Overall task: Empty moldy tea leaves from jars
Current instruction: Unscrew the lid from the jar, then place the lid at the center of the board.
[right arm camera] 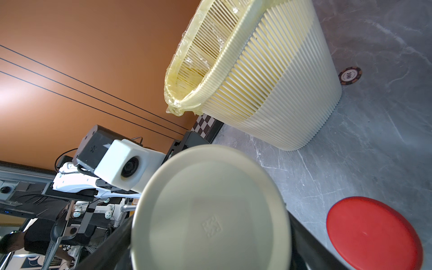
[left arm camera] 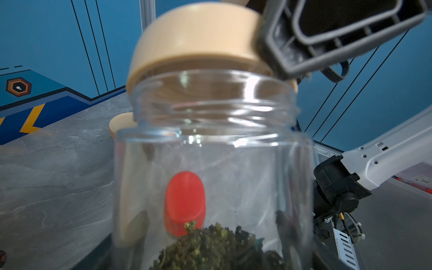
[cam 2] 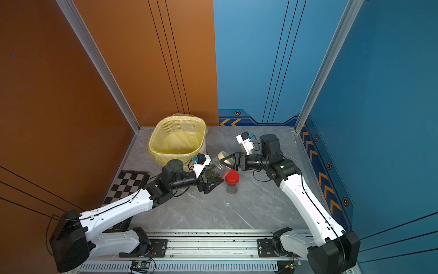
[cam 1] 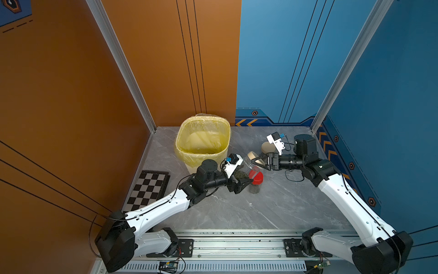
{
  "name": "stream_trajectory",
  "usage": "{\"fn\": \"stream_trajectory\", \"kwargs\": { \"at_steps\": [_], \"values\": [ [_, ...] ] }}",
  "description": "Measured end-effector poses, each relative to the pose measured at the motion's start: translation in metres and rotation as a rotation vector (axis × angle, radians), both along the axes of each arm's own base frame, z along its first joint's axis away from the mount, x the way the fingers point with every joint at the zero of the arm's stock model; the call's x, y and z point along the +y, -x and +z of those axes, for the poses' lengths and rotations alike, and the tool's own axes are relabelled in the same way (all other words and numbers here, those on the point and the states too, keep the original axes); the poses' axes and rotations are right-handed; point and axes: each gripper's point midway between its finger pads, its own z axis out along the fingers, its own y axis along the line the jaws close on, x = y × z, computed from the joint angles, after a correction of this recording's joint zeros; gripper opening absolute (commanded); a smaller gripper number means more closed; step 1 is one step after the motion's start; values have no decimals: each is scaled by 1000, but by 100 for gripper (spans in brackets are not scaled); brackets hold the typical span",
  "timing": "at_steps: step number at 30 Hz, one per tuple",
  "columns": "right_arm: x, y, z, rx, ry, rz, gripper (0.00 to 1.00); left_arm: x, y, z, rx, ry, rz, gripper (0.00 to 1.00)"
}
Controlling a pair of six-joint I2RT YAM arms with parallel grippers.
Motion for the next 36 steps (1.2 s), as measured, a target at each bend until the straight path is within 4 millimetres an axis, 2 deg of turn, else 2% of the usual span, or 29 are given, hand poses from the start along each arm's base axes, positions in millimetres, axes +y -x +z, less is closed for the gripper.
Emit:
{"fn": "stream_trajectory", "kwargs": {
  "at_steps": [4,8,11,14,19,25,28,30,36],
  "values": [
    [-11,-9,-1,6,0,-45,82,2,2,14,-34,33,-1,47],
    [-22,-17,0,13,-3,-87,82,2,3,20,-48,49,-4,47],
    [-39,-28,-3,16,12,-168,82,2,3,21,-49,50,-5,47],
    [-64,-37,-15,26,59,-290,82,4,4,24,-55,55,-4,47],
    [-102,-44,-54,71,193,-500,81,9,10,34,-76,77,-4,48],
    [-141,-38,-119,155,393,-684,81,15,16,36,-82,88,-3,48],
    [-150,-29,-155,190,508,-725,81,17,18,33,-73,88,-2,48],
    [-151,-23,-170,191,575,-733,82,18,19,31,-71,87,-1,48],
    [-158,-26,-200,172,737,-772,82,22,23,28,-62,90,1,48]
  ]
}}
